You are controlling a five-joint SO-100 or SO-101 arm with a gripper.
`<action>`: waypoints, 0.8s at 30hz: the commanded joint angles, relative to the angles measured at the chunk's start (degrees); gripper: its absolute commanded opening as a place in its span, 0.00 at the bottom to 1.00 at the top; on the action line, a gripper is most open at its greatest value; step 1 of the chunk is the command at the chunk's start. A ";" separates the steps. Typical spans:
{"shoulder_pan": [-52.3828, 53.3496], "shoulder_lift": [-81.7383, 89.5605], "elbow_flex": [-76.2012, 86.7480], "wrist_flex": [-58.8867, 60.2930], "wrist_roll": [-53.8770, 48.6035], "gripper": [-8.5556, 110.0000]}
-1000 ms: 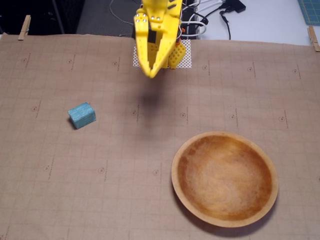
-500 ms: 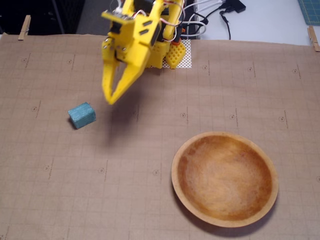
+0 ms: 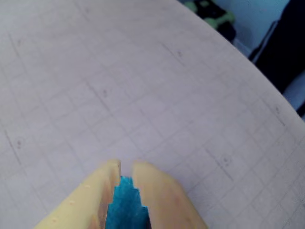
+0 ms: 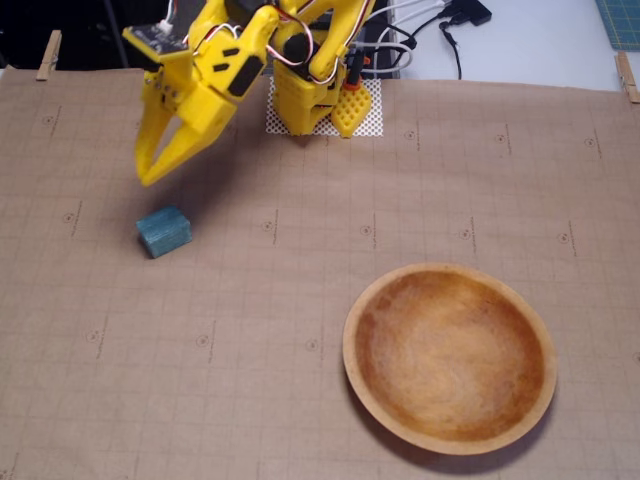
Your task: Grasp a blue block and put it in the bowl.
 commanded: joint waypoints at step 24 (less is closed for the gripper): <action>-3.69 -4.31 -4.92 -0.44 -0.53 0.43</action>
